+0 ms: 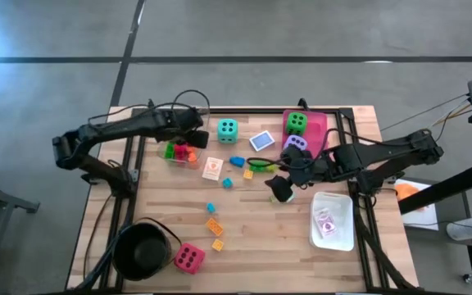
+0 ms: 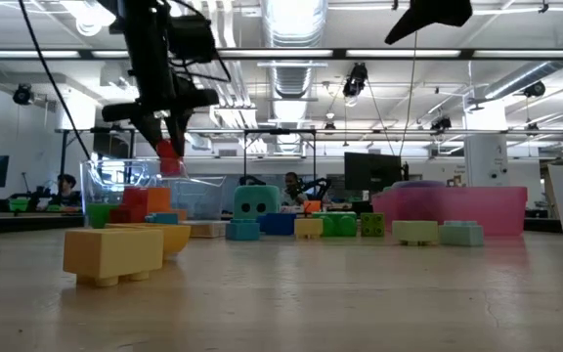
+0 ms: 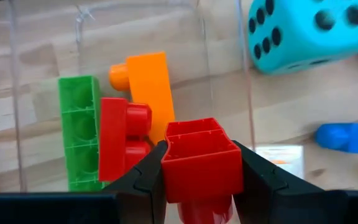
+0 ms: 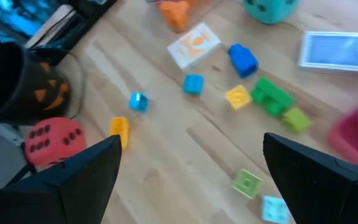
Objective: Pick & Place Toys
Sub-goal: Put the red game piece into the transparent bin
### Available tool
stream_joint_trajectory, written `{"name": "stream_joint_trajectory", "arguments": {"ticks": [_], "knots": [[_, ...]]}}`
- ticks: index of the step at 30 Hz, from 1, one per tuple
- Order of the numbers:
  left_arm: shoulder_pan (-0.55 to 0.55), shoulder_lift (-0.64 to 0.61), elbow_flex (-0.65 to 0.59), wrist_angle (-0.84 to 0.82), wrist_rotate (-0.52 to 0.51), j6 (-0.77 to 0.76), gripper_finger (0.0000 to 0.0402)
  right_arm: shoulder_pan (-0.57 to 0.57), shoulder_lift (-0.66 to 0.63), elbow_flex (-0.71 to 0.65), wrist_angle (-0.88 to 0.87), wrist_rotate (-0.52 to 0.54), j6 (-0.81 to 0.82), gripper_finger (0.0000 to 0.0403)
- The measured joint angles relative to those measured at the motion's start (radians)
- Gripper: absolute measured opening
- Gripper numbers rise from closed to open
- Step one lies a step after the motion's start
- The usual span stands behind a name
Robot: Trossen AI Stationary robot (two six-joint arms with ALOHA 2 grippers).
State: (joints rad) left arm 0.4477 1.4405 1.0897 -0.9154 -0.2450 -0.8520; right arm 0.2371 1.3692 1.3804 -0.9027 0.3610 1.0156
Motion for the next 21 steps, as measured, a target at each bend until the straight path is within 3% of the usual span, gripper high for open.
{"name": "stream_joint_trajectory", "arguments": {"ticks": [8, 21], "knots": [[0.012, 0.114, 0.0, 0.04, 0.021, 0.056, 0.0132, 0.0, -0.071, 0.0, -0.177, 0.011, 0.081, 0.0382], [0.03, 0.224, 0.0, 0.122, 0.12, 0.1, 0.0132, 0.0, -0.078, -0.002, -0.194, 0.009, 0.093, 0.0382]]}}
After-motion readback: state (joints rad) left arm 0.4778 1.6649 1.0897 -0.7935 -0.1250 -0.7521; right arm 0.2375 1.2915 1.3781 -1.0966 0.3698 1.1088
